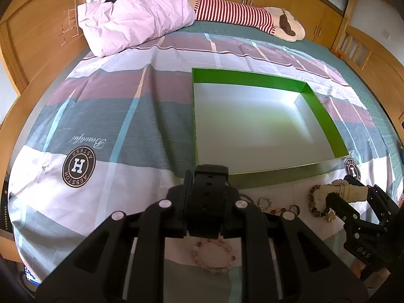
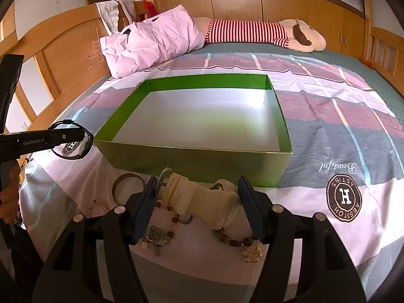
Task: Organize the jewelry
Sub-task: 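Lift the black watch with left gripper while right gripper lifts the white watch, then lower black watch into green box with left gripper while right releases white watch inside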
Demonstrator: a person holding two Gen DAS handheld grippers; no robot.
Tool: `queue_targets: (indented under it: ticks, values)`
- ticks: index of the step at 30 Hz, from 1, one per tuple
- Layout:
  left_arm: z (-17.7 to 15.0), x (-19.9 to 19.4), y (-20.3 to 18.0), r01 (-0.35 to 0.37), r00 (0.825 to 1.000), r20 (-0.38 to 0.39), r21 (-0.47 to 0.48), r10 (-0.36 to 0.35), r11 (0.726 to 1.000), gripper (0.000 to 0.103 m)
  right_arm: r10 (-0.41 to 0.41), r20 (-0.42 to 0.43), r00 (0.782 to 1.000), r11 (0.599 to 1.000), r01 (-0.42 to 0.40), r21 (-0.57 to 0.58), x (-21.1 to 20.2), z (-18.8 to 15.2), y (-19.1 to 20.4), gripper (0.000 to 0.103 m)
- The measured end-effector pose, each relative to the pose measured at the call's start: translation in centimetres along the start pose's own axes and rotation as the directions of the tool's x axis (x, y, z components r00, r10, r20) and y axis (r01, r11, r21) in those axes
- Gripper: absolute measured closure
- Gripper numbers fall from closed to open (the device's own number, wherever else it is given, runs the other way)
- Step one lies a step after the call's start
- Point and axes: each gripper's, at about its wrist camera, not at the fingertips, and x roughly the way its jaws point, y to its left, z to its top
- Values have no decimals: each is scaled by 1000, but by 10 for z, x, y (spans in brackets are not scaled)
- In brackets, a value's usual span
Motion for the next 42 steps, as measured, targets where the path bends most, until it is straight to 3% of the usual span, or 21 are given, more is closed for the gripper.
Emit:
queue_targets:
  ticks: [6, 10, 13, 16, 19, 23, 30, 31, 32, 34, 38, 42]
  values:
    - [1, -5, -1, 5, 1000, 14, 1, -5, 1000, 87, 0, -8, 1000, 1000, 0, -5, 0, 3, 5, 38]
    - [11, -20, 4, 17, 998, 66, -14, -16, 1000, 87, 14, 47, 999, 999, -12, -32, -15, 23, 15, 38]
    - [32, -25, 5, 36, 992, 124, -29, -32, 999, 87, 39, 77, 996, 999, -36, -33, -18, 43, 16, 38]
    - [57, -24, 7, 101, 985, 150, -76, -89, 992, 87, 41, 96, 995, 999, -38, -27, -11, 67, 14, 38]
    - [79, -17, 0, 92, 982, 171, -83, -77, 992, 87, 27, 94, 995, 999, -25, -20, 1, 83, 11, 38]
    - [93, 11, -11, 91, 988, 134, -78, -80, 993, 87, 15, 41, 999, 1000, -16, 27, 34, 94, -1, 38]
    - [89, 62, -18, 62, 998, 34, -77, -60, 995, 87, -23, -53, 998, 999, 25, 39, 79, 88, -8, 38]
    - [88, 65, -18, 63, 998, 25, -73, -62, 995, 80, -23, -55, 998, 999, 25, 38, 80, 86, -8, 38]
    - [86, 66, -18, 69, 998, 20, -69, -67, 995, 66, -25, -53, 998, 999, 27, 35, 79, 86, -7, 37]
    - [85, 61, -19, 66, 997, 42, -55, -64, 996, 49, -27, -39, 999, 999, 28, 24, 70, 87, -5, 28]
    - [86, 41, -13, 88, 995, 52, -39, -86, 995, 40, -28, 11, 1000, 1000, 28, 4, 35, 88, -4, 21]
    - [80, 18, 3, 51, 999, 9, -37, -50, 998, 33, -18, 24, 1000, 1000, 18, 5, 0, 79, -13, 18]
